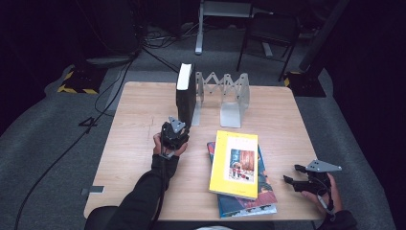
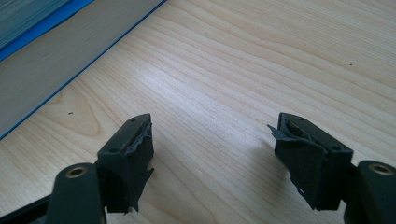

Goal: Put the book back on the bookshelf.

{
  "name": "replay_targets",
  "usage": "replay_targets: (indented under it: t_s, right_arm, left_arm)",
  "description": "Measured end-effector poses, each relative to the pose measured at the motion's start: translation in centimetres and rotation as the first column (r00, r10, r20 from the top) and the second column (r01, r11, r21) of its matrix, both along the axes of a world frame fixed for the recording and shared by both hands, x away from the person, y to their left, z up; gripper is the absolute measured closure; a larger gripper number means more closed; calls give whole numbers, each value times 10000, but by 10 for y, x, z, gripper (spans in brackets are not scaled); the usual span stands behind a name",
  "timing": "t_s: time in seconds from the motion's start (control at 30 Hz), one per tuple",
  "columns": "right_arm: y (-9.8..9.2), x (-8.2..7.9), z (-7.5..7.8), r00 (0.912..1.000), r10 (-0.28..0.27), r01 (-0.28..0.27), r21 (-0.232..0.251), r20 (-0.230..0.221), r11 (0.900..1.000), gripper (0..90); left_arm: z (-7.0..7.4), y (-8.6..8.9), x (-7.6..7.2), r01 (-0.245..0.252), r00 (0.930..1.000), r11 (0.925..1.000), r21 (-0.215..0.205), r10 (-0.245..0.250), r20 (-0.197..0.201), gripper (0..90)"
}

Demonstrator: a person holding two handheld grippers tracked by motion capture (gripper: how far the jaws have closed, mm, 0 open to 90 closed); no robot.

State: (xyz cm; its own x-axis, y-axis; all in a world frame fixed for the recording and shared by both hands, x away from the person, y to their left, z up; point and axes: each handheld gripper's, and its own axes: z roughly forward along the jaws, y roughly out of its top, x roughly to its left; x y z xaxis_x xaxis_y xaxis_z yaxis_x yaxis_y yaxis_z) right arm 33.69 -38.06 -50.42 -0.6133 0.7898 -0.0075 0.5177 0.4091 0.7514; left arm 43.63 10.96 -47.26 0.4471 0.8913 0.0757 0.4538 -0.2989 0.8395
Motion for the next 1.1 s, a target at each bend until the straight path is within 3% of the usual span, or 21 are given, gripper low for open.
replay_targets:
  t_s: [0.03, 0.1, 0.17, 0.27, 0.33, 0.37, 0.4, 0.43, 0.47, 0.5, 0.53, 0.63, 0.73, 0.77, 1.0, 1.07, 1.1]
  right_arm:
    - [0, 0, 0, 10000, 12, -12, -11, -1, 10000, 280]
    - [0, 0, 0, 10000, 3, -3, -6, -4, 10000, 279]
    - [0, 0, 0, 10000, 2, -2, -6, -3, 10000, 280]
    - [0, 0, 0, 10000, 4, -4, -7, -7, 10000, 279]
    - [0, -1, 0, 10000, 6, -6, -61, 69, 10000, 280]
    - [0, -1, 0, 10000, 6, -6, -61, 69, 10000, 280]
    - [3, -3, 1, 9993, 128, -119, -259, 355, 9996, 311]
    - [3, -4, 1, 9990, 185, -172, -292, 419, 9994, 317]
    - [3, -4, 1, 9989, 185, -172, -297, 429, 9994, 316]
    - [3, -4, 1, 9990, 169, -157, -283, 414, 9995, 315]
    - [3, -4, 1, 9990, 169, -157, -283, 414, 9995, 315]
    - [2, -4, 1, 9993, 60, -56, -137, 364, 9999, 320]
    - [3, -6, 7, 9989, 65, -65, 11, 458, 10000, 324]
    - [3, -6, 7, 9989, 65, -65, 11, 458, 10000, 324]
    - [14, -12, 36, 9942, 502, -532, 292, 947, 9982, 332]
    - [20, -14, 44, 9926, 664, -708, 402, 1019, 9967, 335]
    - [24, -14, 48, 9918, 747, -787, 357, 1035, 9963, 335]
  left_arm:
    - [2, 2, -3, 334, 9994, 9992, 226, -333, -63, 623]
    - [5, 6, -7, 749, 9970, 9969, 225, -744, -211, 606]
    - [5, 11, -14, 1241, 9921, 9906, 570, -1227, -275, 588]
    - [3, 18, -23, 2062, 9782, 9757, 734, -2036, -416, 561]
    - [2, 22, -30, 2679, 9630, 9602, 795, -2644, -516, 533]
    - [2, 22, -30, 2679, 9630, 9602, 795, -2644, -516, 521]
    - [0, 25, -36, 3293, 9437, 9376, 1112, -3232, -701, 503]
    - [0, 25, -36, 3293, 9437, 9376, 1112, -3232, -701, 488]
    - [-3, 28, -43, 3801, 9238, 9177, 1152, -3705, -966, 481]
    - [-4, 28, -46, 3995, 9154, 9087, 1213, -3883, -1065, 474]
    - [-4, 28, -46, 3995, 9154, 9087, 1213, -3883, -1065, 462]
    - [-7, 29, -59, 4652, 8831, 8749, 1343, -4483, -1383, 445]
    - [-8, 31, -67, 5013, 8620, 8559, 1269, -4812, -1596, 421]
    - [-8, 31, -67, 5013, 8620, 8559, 1269, -4812, -1596, 416]
    - [-13, 34, -84, 5570, 8225, 8241, 1027, -5302, -2060, 388]
    - [-15, 34, -91, 5726, 8130, 8126, 1085, -5460, -2023, 385]
    - [-15, 33, -93, 5874, 8027, 8019, 1093, -5600, -2052, 386]
